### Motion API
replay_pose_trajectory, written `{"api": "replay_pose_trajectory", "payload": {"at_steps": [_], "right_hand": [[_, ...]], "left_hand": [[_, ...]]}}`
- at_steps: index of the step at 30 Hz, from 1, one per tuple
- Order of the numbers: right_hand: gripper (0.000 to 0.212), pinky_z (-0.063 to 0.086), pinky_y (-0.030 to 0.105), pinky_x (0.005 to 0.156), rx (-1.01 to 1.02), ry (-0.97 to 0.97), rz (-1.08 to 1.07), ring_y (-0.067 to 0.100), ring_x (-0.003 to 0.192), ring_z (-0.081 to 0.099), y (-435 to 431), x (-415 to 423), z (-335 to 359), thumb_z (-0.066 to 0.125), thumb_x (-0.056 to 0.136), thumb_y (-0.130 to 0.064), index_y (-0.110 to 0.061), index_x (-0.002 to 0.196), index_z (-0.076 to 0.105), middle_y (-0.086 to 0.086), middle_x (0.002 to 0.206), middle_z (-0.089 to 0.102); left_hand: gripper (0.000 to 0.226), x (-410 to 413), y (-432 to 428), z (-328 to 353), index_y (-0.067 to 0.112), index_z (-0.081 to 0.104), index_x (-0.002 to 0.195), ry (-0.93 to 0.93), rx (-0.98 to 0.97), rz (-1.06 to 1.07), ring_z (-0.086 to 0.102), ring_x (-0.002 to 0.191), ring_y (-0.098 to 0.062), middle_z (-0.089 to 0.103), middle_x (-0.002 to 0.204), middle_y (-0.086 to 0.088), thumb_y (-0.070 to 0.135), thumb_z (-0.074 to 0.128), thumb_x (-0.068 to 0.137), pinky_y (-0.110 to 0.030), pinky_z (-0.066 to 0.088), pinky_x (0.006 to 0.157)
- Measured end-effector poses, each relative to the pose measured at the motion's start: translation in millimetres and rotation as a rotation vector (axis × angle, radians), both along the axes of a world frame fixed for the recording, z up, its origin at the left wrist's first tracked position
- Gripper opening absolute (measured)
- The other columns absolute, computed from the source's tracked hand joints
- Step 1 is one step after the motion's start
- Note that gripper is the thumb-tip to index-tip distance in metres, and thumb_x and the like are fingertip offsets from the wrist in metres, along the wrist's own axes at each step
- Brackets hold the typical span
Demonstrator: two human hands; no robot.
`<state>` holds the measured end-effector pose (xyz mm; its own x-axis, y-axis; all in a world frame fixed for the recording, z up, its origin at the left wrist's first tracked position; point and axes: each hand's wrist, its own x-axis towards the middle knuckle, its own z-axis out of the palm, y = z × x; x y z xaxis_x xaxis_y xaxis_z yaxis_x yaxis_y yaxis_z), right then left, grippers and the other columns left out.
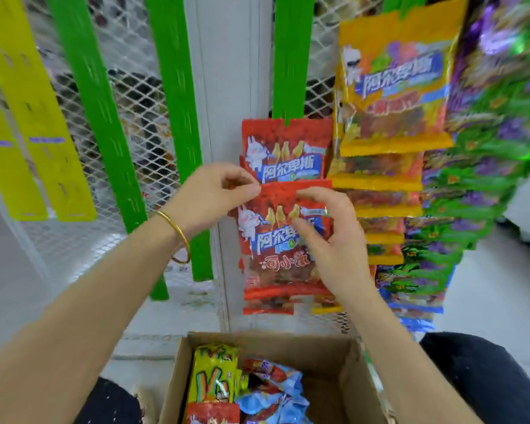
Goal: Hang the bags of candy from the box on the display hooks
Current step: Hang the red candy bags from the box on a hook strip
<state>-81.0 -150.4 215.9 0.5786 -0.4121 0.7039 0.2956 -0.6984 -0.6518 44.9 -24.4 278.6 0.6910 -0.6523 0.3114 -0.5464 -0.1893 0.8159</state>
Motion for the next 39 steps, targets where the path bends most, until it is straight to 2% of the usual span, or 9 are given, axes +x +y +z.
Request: {"api": "replay_pose_trajectory", "payload": {"at_steps": [5,8,13,18,20,24,29,35,39], "right_hand": [[0.028,0.028,0.000,0.086,-0.131,-0.067,-0.121,-0.010,0.093,0.041,-22.9,17.0,70.9,0.062,0.086,-0.004,-0.021,0.108,0.062,0.005,0.105,0.055],[0.030,0.023,-0.005,0.085,-0.160,-0.063,-0.170,-0.008,0.091,0.034,-29.0,34.1,96.9,0.060,0.086,-0.001,-0.014,0.114,0.063,0.010,0.108,0.055],[0.034,0.024,-0.006,0.085,-0.174,-0.119,-0.245,-0.003,0.092,0.037,-31.4,59.1,115.1,0.056,0.087,0.003,-0.012,0.117,0.062,0.008,0.109,0.051],[0.040,0.027,-0.005,0.081,-0.211,-0.116,-0.271,-0.006,0.087,0.031,-33.5,67.8,119.6,0.053,0.087,0.006,-0.010,0.123,0.058,0.006,0.106,0.045],[0.040,0.030,0.004,0.079,-0.238,-0.115,-0.292,-0.001,0.088,0.031,-34.7,69.1,121.0,0.052,0.088,0.006,-0.010,0.125,0.057,0.002,0.102,0.040],[0.041,0.028,0.010,0.082,-0.264,-0.108,-0.325,0.004,0.095,0.031,-36.4,72.5,124.9,0.052,0.088,0.006,-0.008,0.126,0.056,0.000,0.102,0.036],[0.041,0.027,0.012,0.076,-0.316,-0.108,-0.351,0.006,0.089,0.033,-34.9,73.7,120.9,0.052,0.087,0.007,-0.005,0.126,0.056,0.013,0.107,0.045],[0.039,0.029,0.011,0.080,-0.254,-0.040,-0.322,0.007,0.091,0.039,-31.1,69.7,110.1,0.050,0.091,0.000,-0.009,0.129,0.054,0.011,0.114,0.044],[0.042,0.025,0.006,0.082,-0.234,-0.006,-0.299,-0.007,0.084,0.027,-26.8,66.5,100.8,0.051,0.090,0.002,-0.011,0.130,0.052,0.004,0.111,0.040]], "left_hand": [[0.027,21.4,-41.3,76.9,0.004,0.058,0.113,-0.230,-0.247,0.124,0.052,0.074,0.003,0.058,0.094,-0.002,0.013,0.060,0.088,-0.007,0.045,0.073],[0.022,30.9,-63.8,99.4,0.004,0.059,0.109,-0.224,-0.273,0.149,0.059,0.080,-0.016,0.061,0.090,-0.007,0.015,0.058,0.089,-0.029,0.052,0.085],[0.028,33.5,-73.2,116.3,0.002,0.065,0.084,-0.353,-0.149,0.186,0.043,0.066,-0.015,0.050,0.069,-0.007,0.028,0.056,0.091,-0.025,0.030,0.054],[0.036,30.8,-71.3,125.4,0.005,0.058,0.076,-0.289,-0.042,0.153,0.047,0.069,-0.018,0.052,0.075,-0.015,0.036,0.050,0.093,-0.029,0.037,0.064],[0.034,29.8,-70.1,129.5,0.009,0.057,0.080,-0.245,0.013,0.139,0.053,0.073,-0.021,0.058,0.081,-0.017,0.040,0.048,0.093,-0.039,0.049,0.077],[0.047,28.2,-71.0,136.3,-0.001,0.064,0.096,-0.199,0.124,0.143,0.065,0.094,-0.033,0.068,0.099,-0.021,0.041,0.044,0.095,-0.046,0.047,0.094],[0.049,28.1,-72.3,139.1,-0.002,0.062,0.101,-0.155,0.166,0.136,0.064,0.097,-0.031,0.068,0.102,-0.019,0.041,0.041,0.096,-0.045,0.047,0.096],[0.039,25.5,-71.2,134.8,0.009,0.056,0.097,-0.131,0.132,0.148,0.063,0.098,-0.029,0.067,0.100,-0.016,0.043,0.039,0.096,-0.042,0.045,0.098],[0.033,28.7,-63.2,124.4,0.012,0.053,0.083,-0.178,0.102,0.111,0.060,0.076,-0.024,0.058,0.082,-0.014,0.041,0.044,0.095,-0.033,0.046,0.079]]}}
